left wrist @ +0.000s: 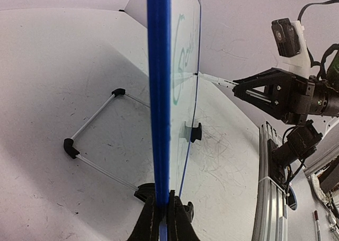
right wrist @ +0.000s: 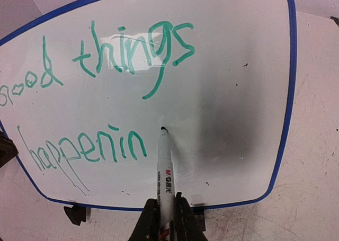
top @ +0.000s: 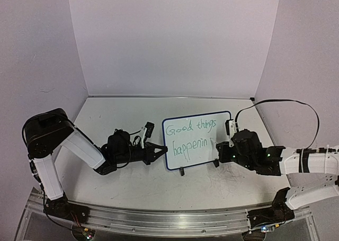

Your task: Write a sentence on the whiteboard

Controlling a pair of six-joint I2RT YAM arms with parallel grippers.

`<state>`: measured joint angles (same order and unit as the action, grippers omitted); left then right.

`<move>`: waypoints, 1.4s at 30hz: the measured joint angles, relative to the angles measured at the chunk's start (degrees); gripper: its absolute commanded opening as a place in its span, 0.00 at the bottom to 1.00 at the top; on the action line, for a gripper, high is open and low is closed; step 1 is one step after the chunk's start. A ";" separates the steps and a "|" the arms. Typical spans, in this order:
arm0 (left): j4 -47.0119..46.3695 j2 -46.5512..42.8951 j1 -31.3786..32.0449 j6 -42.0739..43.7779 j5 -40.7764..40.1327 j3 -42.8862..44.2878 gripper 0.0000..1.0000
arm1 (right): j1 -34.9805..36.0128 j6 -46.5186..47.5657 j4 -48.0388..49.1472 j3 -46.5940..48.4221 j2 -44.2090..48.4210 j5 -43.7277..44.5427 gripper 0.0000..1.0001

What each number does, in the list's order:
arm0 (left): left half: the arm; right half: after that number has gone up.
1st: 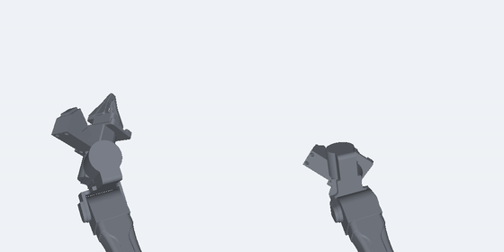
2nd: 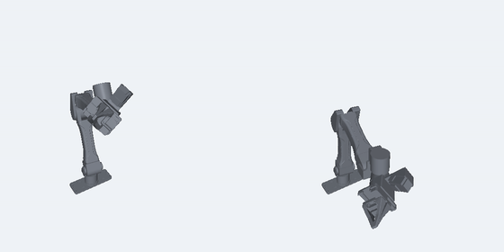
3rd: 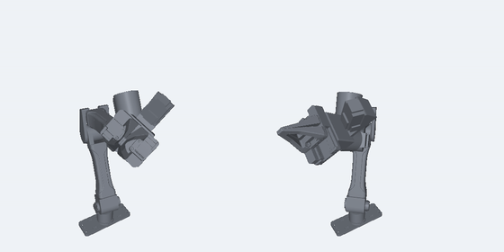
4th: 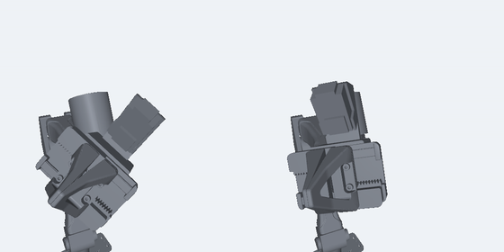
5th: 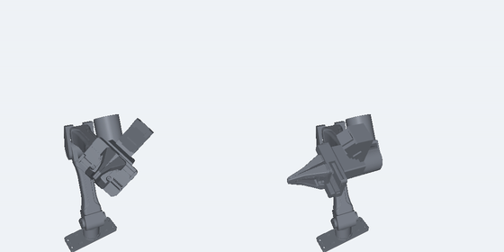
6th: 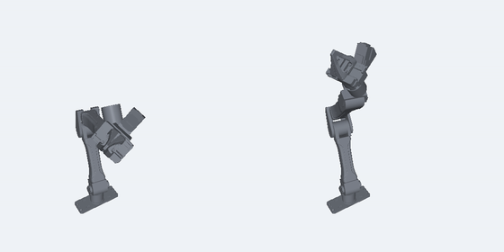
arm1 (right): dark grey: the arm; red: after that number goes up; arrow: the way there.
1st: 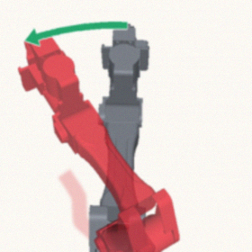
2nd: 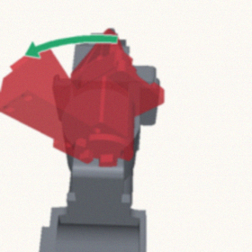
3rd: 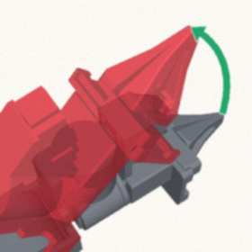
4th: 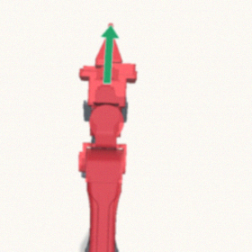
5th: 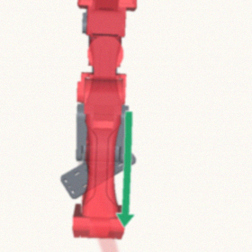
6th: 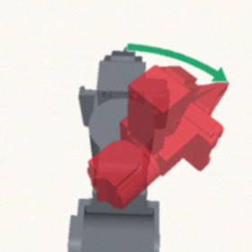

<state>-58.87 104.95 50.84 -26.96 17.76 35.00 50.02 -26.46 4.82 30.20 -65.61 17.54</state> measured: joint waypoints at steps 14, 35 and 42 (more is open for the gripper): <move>0.00 0.00 0.01 0.02 0.00 0.00 0.00 | 0.00 1.37 1.21 0.00 -0.08 -1.91 0.00; 0.02 0.00 0.01 0.00 0.00 0.00 0.00 | 0.00 -1.14 -0.18 -1.09 -0.08 -4.31 0.00; 0.02 -0.02 0.01 0.02 0.00 -0.21 0.00 | 0.00 -1.25 -1.59 -1.09 0.45 -3.09 0.00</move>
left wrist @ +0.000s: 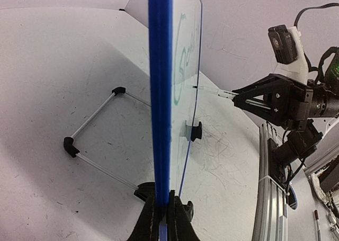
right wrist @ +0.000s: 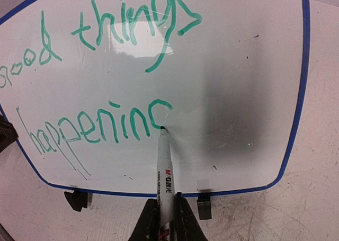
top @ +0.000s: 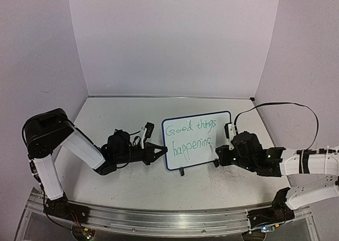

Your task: Write a sentence on the whiteboard

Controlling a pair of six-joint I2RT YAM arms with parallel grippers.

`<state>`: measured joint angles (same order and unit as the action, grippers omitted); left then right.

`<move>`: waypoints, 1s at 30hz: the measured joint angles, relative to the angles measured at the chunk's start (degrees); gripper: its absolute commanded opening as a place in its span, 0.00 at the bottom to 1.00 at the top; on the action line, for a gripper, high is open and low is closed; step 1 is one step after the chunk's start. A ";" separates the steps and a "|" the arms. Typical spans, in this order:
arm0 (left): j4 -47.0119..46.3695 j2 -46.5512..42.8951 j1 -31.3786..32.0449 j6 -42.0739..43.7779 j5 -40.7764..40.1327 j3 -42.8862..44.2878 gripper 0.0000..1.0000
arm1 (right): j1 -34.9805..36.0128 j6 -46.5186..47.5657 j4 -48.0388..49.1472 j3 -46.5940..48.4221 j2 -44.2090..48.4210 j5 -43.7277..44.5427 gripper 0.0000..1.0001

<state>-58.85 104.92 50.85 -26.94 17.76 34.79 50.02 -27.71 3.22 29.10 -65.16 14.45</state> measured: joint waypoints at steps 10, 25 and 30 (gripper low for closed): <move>0.00 0.00 0.00 -0.01 0.00 -0.01 0.00 | 0.00 0.71 -0.08 0.02 0.13 1.20 0.00; 0.00 -0.02 0.00 -0.02 0.00 -0.01 0.00 | 0.00 2.32 0.62 1.59 -0.48 3.24 0.00; 0.00 -0.02 0.00 -0.02 -0.02 -0.01 0.00 | 0.00 2.63 0.72 2.29 -0.85 3.62 0.00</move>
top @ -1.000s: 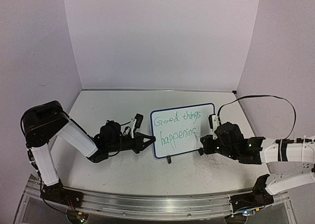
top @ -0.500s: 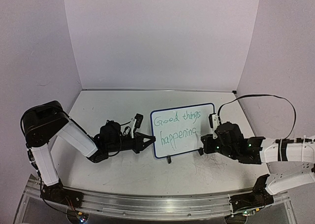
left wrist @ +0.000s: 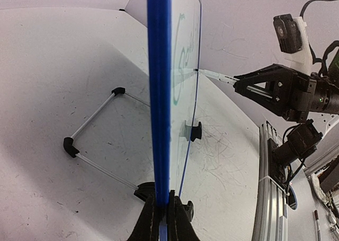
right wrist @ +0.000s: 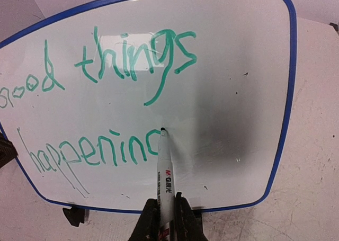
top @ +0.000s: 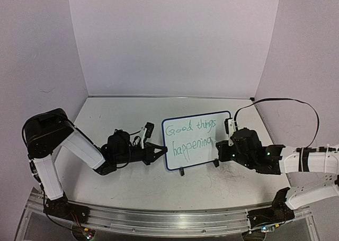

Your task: Write a sentence on the whiteboard

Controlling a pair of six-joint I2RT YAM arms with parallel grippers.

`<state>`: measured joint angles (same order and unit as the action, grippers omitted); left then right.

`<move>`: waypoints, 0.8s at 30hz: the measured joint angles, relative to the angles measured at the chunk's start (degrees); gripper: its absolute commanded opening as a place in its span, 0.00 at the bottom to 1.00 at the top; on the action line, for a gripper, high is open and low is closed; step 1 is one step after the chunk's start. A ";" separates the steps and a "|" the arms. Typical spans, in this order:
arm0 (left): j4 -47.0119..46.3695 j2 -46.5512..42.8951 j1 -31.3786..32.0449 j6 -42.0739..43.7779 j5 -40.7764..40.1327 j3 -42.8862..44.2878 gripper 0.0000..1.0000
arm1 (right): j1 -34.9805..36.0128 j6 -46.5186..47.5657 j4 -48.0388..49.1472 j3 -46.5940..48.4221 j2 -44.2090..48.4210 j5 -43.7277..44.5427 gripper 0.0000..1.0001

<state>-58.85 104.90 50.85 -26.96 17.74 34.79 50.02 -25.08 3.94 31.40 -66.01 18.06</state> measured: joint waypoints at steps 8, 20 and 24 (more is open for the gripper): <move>0.00 0.00 0.00 0.02 0.00 0.00 0.00 | -0.02 -0.90 -0.13 -0.12 -0.03 -0.67 0.00; 0.00 0.00 0.00 0.01 0.00 0.00 0.00 | 0.00 -2.69 -1.20 -0.72 -0.18 -2.72 0.00; 0.00 0.00 0.00 0.04 -0.02 -0.02 0.00 | 0.00 -3.21 -1.77 -0.84 -0.21 -3.45 0.00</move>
<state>-58.85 104.90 50.85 -26.92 17.72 34.76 50.02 -28.29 2.17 30.56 -66.22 14.62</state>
